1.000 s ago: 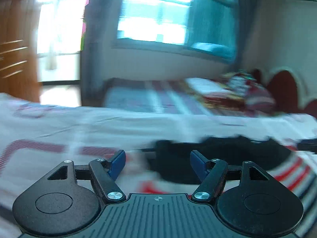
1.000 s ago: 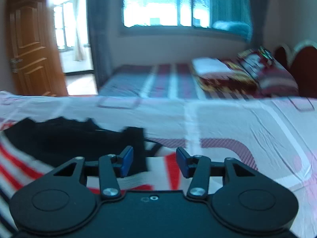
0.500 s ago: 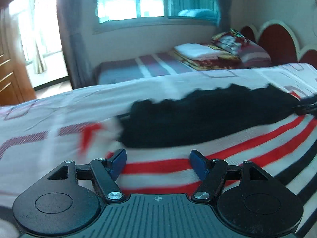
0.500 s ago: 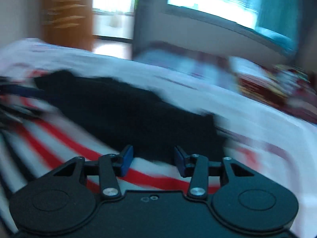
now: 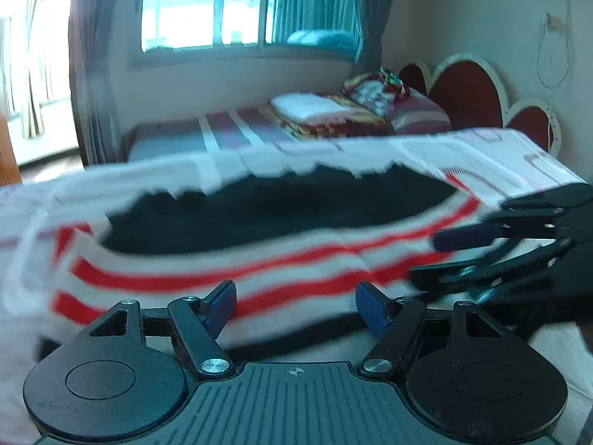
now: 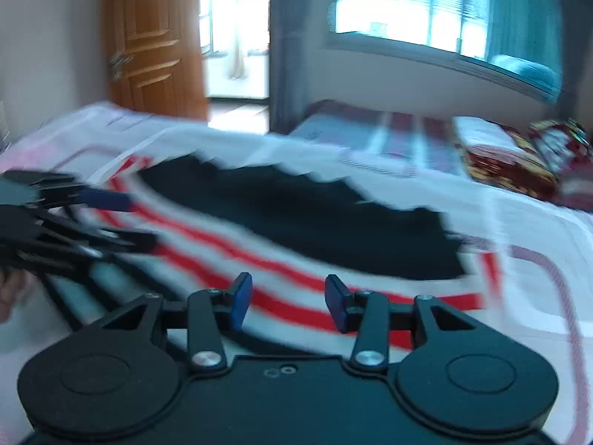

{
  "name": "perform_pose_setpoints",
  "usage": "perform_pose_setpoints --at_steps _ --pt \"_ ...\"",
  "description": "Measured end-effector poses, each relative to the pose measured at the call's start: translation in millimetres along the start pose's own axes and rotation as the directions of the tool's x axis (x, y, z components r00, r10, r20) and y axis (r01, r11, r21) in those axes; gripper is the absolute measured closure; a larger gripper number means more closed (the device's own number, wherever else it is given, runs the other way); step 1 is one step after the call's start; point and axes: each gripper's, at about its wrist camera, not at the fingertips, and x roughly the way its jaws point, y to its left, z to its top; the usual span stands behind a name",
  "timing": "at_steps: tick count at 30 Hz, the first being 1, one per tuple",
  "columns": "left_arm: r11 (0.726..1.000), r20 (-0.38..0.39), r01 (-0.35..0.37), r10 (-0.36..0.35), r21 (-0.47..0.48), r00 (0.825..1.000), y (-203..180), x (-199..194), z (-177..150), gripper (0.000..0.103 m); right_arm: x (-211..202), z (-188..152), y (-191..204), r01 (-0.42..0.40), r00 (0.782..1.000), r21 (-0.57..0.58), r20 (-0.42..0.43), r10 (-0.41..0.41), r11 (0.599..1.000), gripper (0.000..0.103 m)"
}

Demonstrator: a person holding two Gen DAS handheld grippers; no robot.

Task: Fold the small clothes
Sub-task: 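Lift the hem with both tools and fold it over toward the collar, then open both tools and press the folded sweater flat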

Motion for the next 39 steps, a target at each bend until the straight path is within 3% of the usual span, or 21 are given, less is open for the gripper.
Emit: perform_pose_setpoints --at_steps 5,9,12,14,17,20,21,24,29,32,33,34,37,39 --pt "0.998 -0.005 -0.068 0.068 -0.018 0.998 3.3 -12.0 -14.7 0.032 0.2 -16.0 19.0 0.063 0.998 -0.107 -0.013 -0.065 0.992 0.062" --pt "0.989 -0.014 -0.138 0.137 -0.059 0.99 49.6 -39.2 -33.4 0.032 -29.9 -41.5 -27.3 0.178 0.982 0.053 -0.071 -0.174 0.983 0.059" --pt "0.984 -0.001 -0.146 0.147 -0.104 0.989 64.5 -56.7 -33.7 0.032 -51.5 -53.3 -54.9 0.133 0.99 0.17 -0.069 -0.122 0.977 0.061" --pt "0.983 0.002 -0.156 0.157 -0.096 0.988 65.2 -62.1 -34.0 0.032 -69.9 -56.6 -67.5 0.175 0.984 0.224 -0.023 -0.174 0.959 0.059" --pt "0.981 -0.016 -0.16 0.159 -0.113 0.987 67.5 -61.0 -40.4 0.032 -79.2 -65.0 -84.3 0.198 0.98 0.33 -0.037 -0.197 0.923 0.058" --pt "0.98 -0.016 -0.176 0.176 -0.095 0.984 63.2 -59.1 -43.2 0.032 -73.0 -68.7 -87.5 0.177 0.984 0.335 -0.084 -0.157 0.925 0.064" --pt "0.98 -0.018 -0.18 0.179 -0.09 0.984 62.2 -59.8 -43.2 0.032 -73.3 -69.4 -86.5 0.168 0.985 0.323 -0.095 -0.145 0.931 0.08" --pt "0.979 -0.035 -0.188 0.186 -0.073 0.982 63.1 -58.7 -42.2 0.032 -76.8 -72.6 -87.4 0.181 0.981 0.301 -0.123 -0.15 0.936 0.095" --pt "0.98 -0.038 -0.193 0.191 -0.05 0.981 66.4 -59.4 -43.3 0.032 -84.8 -96.0 -88.6 0.214 0.972 0.332 -0.168 -0.166 0.919 0.097" --pt "0.976 -0.029 -0.209 0.207 -0.062 0.978 62.1 -68.3 -39.6 0.032 -91.4 -85.9 -83.1 0.244 0.965 0.323 -0.173 -0.197 0.914 0.094" --pt "0.978 -0.012 -0.194 0.193 -0.082 0.981 57.3 -73.2 -36.8 0.032 -100.3 -79.9 -79.1 0.266 0.963 0.312 -0.129 -0.237 0.912 0.083" --pt "0.982 0.009 -0.159 0.161 -0.101 0.987 51.6 -76.6 -34.9 0.032 -109.9 -74.0 -72.4 0.271 0.963 0.291 -0.074 -0.261 0.918 0.081" --pt "0.994 0.036 -0.066 0.069 -0.082 0.997 13.4 -71.4 -25.7 0.032 -102.5 -58.6 -47.4 0.16 0.987 0.257 -0.039 -0.155 0.953 0.082" --pt "0.998 0.028 -0.027 0.029 -0.065 0.999 -13.9 -60.4 -22.7 0.032 -84.6 -53.1 -22.2 0.137 0.99 0.179 -0.044 -0.131 0.974 0.082"
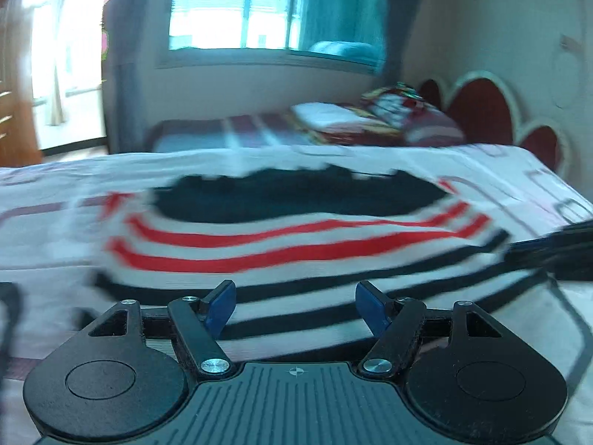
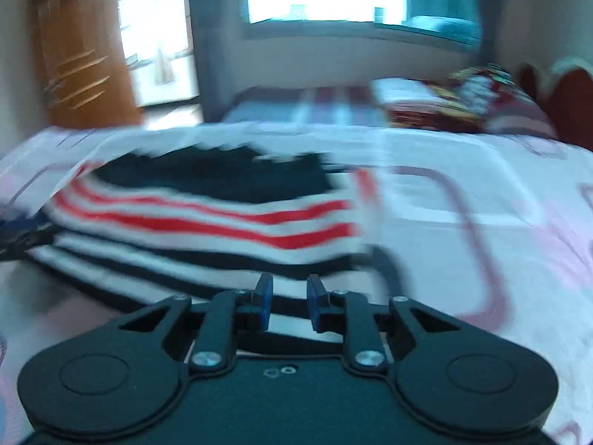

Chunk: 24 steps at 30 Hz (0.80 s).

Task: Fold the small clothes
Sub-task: 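Open both tools and press the folded sweater flat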

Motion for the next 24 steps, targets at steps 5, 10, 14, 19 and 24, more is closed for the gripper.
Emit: perform_pose_setpoints --at_steps 5,10,14,19,24 --pt "0.999 -0.067 -0.042 0.044 0.034 0.997 -24.2 21.0 -14.6 0.032 27.2 -12.5 45.5 0.027 0.995 -0.18 -0.086 -0.043 0.983 0.085" --pt "0.996 -0.052 -0.066 0.069 0.058 0.996 -4.4 4.2 -34.8 0.032 6.3 -39.0 32.1 0.101 0.99 -0.149 -0.084 -0.114 0.984 0.086" --pt "0.989 -0.04 -0.143 0.144 0.035 0.989 23.2 -11.6 -31.3 0.032 -4.5 -39.9 20.7 0.073 0.993 -0.118 -0.083 -0.083 0.99 0.084" --pt "0.99 -0.075 -0.123 0.118 -0.066 0.99 74.1 -13.3 -35.2 0.032 -14.5 -30.0 -18.9 0.12 0.993 0.031 -0.007 -0.12 0.992 0.069" --pt "0.993 -0.084 -0.116 0.113 -0.032 0.99 80.3 -13.1 -40.8 0.032 -1.5 -44.4 -19.1 0.17 0.982 -0.073 -0.075 -0.175 0.983 0.079"
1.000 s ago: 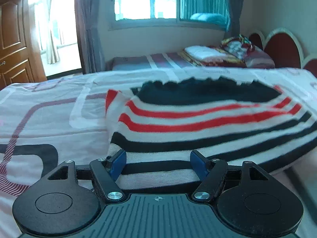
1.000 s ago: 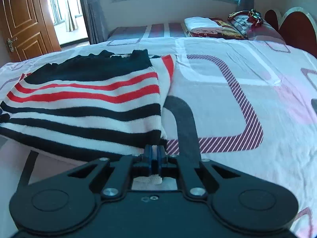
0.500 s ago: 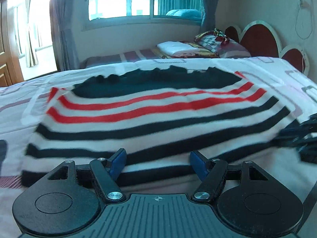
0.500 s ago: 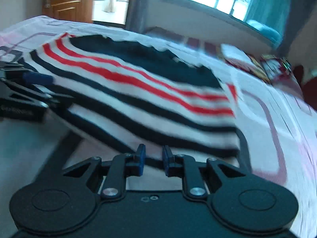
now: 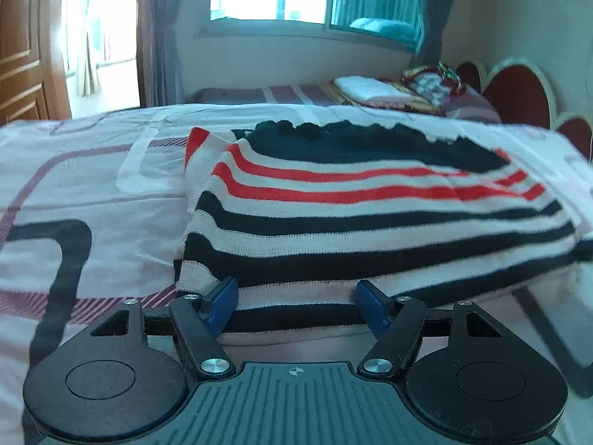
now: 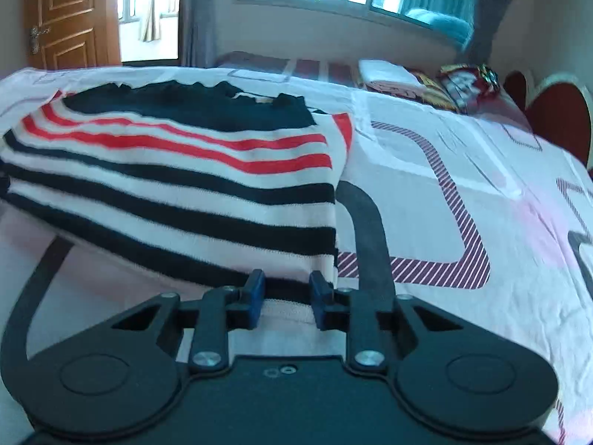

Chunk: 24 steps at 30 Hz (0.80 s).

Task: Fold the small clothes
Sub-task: 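Open both tools and press the folded sweater flat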

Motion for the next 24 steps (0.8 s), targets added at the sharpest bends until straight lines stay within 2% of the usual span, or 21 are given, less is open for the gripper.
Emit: perform_pose_setpoints --at_steps 2,8,14,19,24 --pt "1.0 0.005 -0.01 0.01 0.004 1.0 -2.6 2.2 -0.9 0.032 1.1 -0.6 4.2 0.014 1.0 -0.015 -0.002 -0.014 1.0 0.078" --pt "1.0 -0.014 -0.031 0.031 0.007 0.999 -7.6 0.1 3.1 0.032 2.9 -2.0 -7.6 -0.013 1.0 0.036 0.002 0.013 0.999 0.078" --pt "0.998 -0.035 -0.056 0.056 0.005 0.998 -12.7 0.9 6.1 0.032 7.6 5.1 15.2 0.067 0.997 -0.063 -0.021 -0.069 0.996 0.076" --pt "0.999 -0.034 -0.05 0.051 0.014 0.998 -11.5 2.1 5.4 0.032 8.5 4.5 10.2 0.055 0.998 -0.034 -0.021 -0.055 0.998 0.076" --pt "0.998 -0.054 -0.061 0.062 0.018 0.997 -13.8 -2.8 11.3 0.032 10.5 9.8 17.9 0.082 0.995 -0.074 -0.041 -0.086 0.994 0.075"
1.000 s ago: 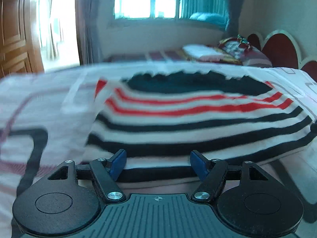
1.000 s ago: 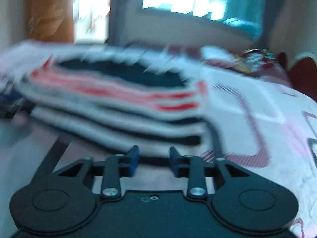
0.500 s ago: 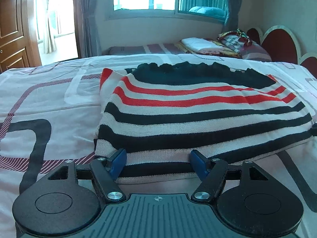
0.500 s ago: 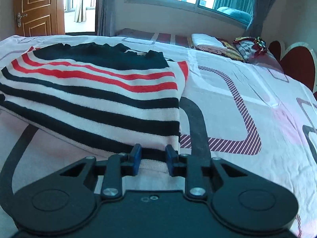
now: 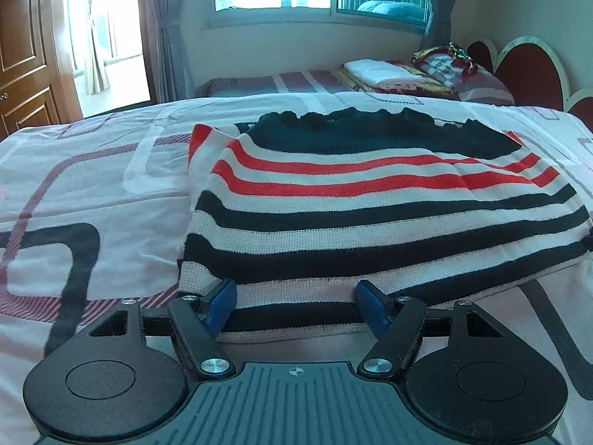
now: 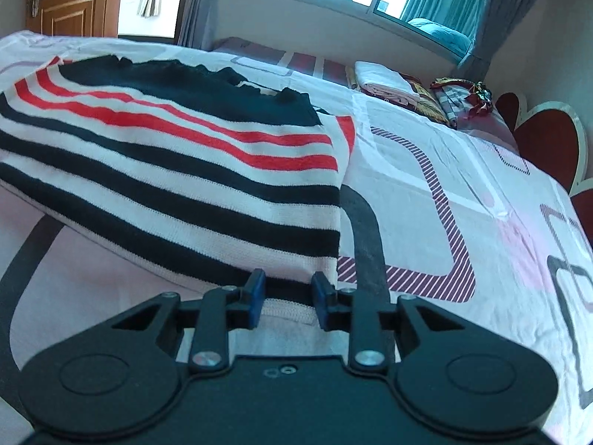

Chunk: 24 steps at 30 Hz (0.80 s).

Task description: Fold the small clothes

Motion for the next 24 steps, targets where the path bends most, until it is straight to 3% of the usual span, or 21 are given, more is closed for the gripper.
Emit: perform_pose_setpoints --at_steps 3,5,7,9,11,14,15,21,24 --pt "0.999 0.062 -0.015 0.017 -0.032 0.998 6.5 -26.7 -2.2 0.032 -17.9 4.6 -2.4 -0.026 0.999 0.019 0.047 0.025 0.999 0.075" --pt "0.992 0.079 0.013 -0.003 -0.129 0.997 21.3 -42.4 -12.8 0.032 -38.1 3.7 -5.0 -0.099 0.989 0.049 0.115 0.093 0.994 0.075" --pt "0.961 0.08 0.066 -0.046 -0.27 0.996 39.8 -48.3 -27.1 0.032 -49.7 3.3 -3.8 -0.134 0.983 0.068 0.136 0.124 0.989 0.075" --pt "0.898 0.067 0.123 -0.105 -0.422 0.992 57.1 -43.9 -44.0 0.032 -58.0 5.1 -3.0 -0.195 0.97 0.1 0.164 0.177 0.976 0.075" --pt "0.796 0.1 0.207 -0.182 -0.57 0.978 71.6 -34.5 -59.8 0.032 -61.9 8.4 -0.2 -0.244 0.959 0.132 0.179 0.219 0.961 0.075" --pt "0.672 0.171 0.279 -0.224 -0.686 0.959 80.9 -24.7 -69.6 0.033 -62.2 15.6 6.5 -0.295 0.946 0.167 0.192 0.263 0.941 0.075" --pt "0.644 0.183 0.294 -0.235 -0.706 0.954 81.8 -20.5 -69.9 0.033 -62.1 17.3 8.9 -0.308 0.942 0.186 0.196 0.272 0.933 0.075" --pt "0.564 0.228 0.313 -0.218 -0.764 0.949 83.6 5.4 -66.7 0.051 -52.0 23.9 11.6 -0.376 0.922 0.261 0.203 0.33 0.889 0.079" --pt "0.536 0.256 0.322 -0.197 -0.781 0.947 88.1 14.7 -64.7 0.054 -46.3 27.5 10.4 -0.386 0.918 0.268 0.207 0.339 0.883 0.079"
